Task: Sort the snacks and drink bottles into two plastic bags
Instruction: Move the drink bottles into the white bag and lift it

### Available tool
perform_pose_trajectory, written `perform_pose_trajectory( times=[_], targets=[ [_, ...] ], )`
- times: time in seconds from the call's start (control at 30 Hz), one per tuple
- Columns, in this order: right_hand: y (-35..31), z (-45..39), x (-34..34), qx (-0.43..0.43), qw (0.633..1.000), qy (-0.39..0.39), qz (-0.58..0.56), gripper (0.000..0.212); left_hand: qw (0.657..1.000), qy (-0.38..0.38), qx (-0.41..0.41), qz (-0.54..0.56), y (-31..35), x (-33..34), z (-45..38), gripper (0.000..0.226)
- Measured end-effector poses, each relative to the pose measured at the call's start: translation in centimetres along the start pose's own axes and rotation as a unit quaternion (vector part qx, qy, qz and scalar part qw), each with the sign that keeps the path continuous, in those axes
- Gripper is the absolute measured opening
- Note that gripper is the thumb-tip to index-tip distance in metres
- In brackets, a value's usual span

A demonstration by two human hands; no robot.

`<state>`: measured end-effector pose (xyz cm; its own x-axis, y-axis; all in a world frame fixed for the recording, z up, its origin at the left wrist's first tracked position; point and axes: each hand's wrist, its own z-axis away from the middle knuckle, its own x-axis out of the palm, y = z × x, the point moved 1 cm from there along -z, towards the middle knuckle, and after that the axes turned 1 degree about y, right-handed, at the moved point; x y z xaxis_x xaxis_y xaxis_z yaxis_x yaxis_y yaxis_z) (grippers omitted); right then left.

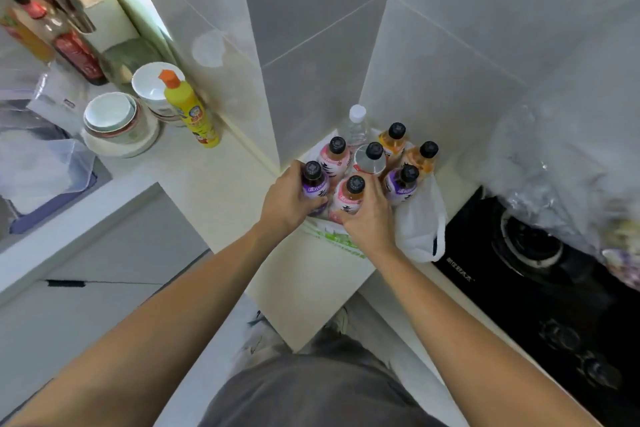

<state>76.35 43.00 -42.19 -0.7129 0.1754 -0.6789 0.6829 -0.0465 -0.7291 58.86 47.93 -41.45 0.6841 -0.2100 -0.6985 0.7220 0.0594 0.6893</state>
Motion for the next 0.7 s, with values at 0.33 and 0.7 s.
perform_pose_trajectory(
  times=[0.33,0.7],
  targets=[
    [-1.6,0.0,2.7,0.067,0.997,0.02,0.017,0.084,0.993,-0.068,0.087,-0.042,-1.4,-1.7,-1.9,0.063],
    [-4.5,1.5,1.9,0.092,0.99,0.077,0.078,0.076,0.96,-0.056,0.262,-0.084,-1.6,-5.5,-1.0,0.07]
  ],
)
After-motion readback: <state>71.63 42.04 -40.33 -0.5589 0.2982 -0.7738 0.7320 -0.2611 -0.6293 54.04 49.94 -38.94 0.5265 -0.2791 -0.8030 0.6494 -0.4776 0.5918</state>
